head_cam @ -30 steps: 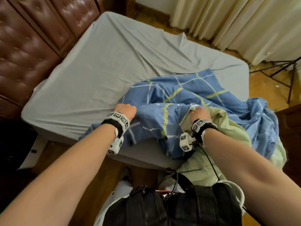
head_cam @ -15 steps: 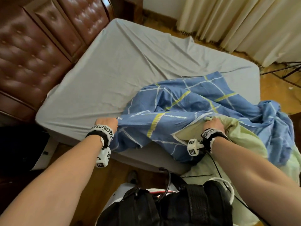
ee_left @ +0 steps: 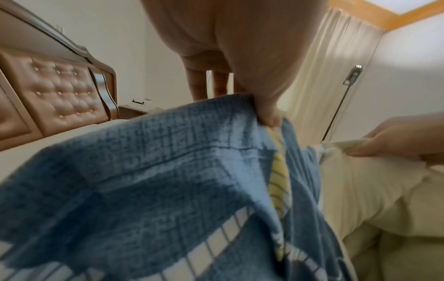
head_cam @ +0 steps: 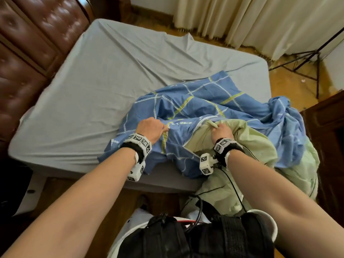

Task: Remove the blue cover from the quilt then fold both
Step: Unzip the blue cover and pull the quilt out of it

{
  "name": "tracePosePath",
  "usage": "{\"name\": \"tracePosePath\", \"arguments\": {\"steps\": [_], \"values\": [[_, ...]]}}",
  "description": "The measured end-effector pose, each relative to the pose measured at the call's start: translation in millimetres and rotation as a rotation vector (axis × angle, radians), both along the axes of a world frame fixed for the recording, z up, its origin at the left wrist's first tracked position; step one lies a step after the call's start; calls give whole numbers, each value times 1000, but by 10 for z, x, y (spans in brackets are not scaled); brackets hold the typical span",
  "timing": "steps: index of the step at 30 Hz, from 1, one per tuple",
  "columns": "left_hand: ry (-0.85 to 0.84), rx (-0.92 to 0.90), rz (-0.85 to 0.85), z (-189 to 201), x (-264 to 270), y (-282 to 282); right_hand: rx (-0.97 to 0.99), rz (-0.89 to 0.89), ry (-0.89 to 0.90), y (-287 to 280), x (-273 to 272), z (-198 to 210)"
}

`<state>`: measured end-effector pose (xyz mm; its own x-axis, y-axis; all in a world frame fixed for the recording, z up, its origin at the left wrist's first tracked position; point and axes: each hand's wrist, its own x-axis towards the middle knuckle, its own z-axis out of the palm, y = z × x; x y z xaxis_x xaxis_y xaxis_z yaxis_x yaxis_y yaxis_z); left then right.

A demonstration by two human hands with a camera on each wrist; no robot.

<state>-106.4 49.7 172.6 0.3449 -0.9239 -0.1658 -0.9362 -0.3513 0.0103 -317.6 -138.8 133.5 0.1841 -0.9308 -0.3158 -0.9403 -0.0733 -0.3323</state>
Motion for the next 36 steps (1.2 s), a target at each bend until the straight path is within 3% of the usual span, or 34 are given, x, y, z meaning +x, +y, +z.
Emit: {"name": "tracePosePath", "arguments": {"steps": [3,9,17,26,31,36], "values": [[-29,-25,86,-39,-58,53,1,17,2,-132,-183,-74],[-192,110,223,117,-247,96,-65,71,-13,-389,-392,-106],[-195,229,329,167,-326,160,-62,15,-42,-728,-686,-50],[-65,295,379,-281,306,16,-184,-276,38,-775,-818,244],[18,304,269,-561,733,-223,-265,-455,66,-625,-937,428],[63,307,124,-717,819,-454,-411,-693,28,-455,-1219,726]]}}
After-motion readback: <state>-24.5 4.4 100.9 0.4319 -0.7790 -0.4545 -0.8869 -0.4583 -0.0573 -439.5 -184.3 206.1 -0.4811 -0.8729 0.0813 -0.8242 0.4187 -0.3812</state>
